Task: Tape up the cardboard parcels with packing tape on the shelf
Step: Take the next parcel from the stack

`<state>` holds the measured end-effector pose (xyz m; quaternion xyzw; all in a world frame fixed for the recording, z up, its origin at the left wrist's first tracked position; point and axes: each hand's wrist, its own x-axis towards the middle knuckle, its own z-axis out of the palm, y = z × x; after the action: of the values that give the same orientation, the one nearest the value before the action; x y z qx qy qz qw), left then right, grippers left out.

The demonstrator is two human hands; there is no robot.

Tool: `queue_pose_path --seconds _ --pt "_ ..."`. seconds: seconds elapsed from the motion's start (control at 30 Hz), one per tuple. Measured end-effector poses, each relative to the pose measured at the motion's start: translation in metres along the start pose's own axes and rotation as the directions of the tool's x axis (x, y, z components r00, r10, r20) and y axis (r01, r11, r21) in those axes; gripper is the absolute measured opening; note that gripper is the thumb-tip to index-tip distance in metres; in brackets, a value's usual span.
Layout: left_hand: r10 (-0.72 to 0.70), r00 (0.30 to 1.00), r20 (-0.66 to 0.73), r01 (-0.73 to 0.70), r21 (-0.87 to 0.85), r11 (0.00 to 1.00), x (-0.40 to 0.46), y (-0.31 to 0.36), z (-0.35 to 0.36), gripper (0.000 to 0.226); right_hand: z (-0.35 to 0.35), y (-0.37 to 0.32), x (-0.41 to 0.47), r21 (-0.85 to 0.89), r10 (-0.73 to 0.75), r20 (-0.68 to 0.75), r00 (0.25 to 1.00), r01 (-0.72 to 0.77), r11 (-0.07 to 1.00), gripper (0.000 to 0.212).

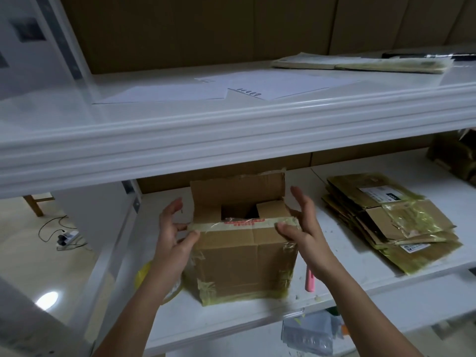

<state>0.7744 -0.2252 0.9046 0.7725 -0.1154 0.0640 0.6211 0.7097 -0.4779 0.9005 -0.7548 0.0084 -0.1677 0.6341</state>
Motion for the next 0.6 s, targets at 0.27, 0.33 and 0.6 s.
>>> queue_pose_path --seconds 0.27,0.33,0.6 --pt "0.013 0.979 0.204 -0.025 0.058 0.998 0.017 0.007 -0.012 0.088 -0.014 -0.017 0.017 -0.065 0.033 0.101 0.994 -0.027 0.998 0.094" --pt "0.028 0.982 0.186 -0.035 0.032 0.999 0.011 0.003 -0.013 0.062 -0.011 -0.011 0.012 -0.099 -0.016 0.062 0.998 0.023 0.995 0.060" --pt "-0.107 0.967 0.231 0.142 -0.142 0.980 -0.003 -0.011 -0.007 0.032 -0.003 0.006 -0.007 0.011 0.058 0.070 0.996 -0.059 0.998 0.035"
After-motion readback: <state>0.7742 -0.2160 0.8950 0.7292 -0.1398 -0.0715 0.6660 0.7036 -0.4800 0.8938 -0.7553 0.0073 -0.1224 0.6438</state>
